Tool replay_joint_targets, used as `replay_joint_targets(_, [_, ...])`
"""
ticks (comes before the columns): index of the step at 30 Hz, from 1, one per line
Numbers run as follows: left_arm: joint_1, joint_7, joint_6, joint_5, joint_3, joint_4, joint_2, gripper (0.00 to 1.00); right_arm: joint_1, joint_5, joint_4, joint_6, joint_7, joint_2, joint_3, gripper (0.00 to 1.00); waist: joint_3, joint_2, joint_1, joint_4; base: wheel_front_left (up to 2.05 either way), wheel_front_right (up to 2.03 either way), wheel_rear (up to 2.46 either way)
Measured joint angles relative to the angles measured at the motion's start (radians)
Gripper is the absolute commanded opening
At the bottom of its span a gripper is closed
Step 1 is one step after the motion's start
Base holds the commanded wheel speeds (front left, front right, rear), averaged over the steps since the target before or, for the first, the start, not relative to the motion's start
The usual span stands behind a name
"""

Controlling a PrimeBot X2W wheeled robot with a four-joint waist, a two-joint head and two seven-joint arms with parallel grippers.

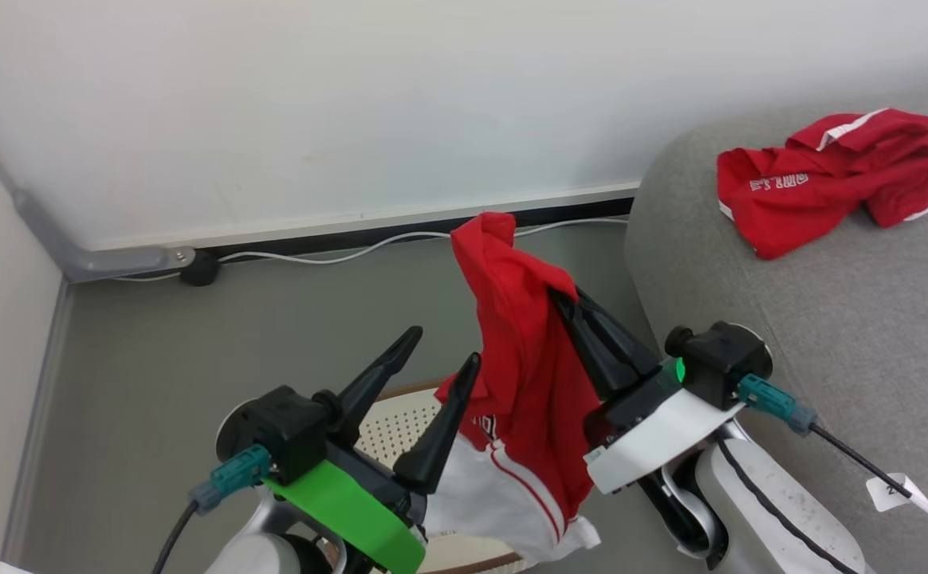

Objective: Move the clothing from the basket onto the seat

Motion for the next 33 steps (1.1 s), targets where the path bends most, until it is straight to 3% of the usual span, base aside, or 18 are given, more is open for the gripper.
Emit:
replay_joint_targets(13, [0.006,0.002,-0.010,0.006,-0.070,0.006,-0.004,1.00,0.032,-0.011,-0.125,-0.076,0.000,-0.032,-0.086,0.00,0.056,0.0000,0.0000,-0.170,0.00,0.00,0.00])
replay_joint_targets(23, [0.001,0.023,-0.001,0.038,-0.065,-0.019,0.013,1.00,0.004,0.010,-0.177,-0.075,0.000,-0.058,-0.169,0.00,0.158,0.0000,0.0000,-0.286,0.00,0.00,0.00])
replay_joint_targets(33, [0.000,0.070,0.005,0.052,-0.103,-0.016,0.017,1.00,-0.278,0.105,-0.121,-0.075,0.034,-0.111,-0.369,0.00,0.313,0.0000,0.0001,-0.309,0.00,0.00,0.00])
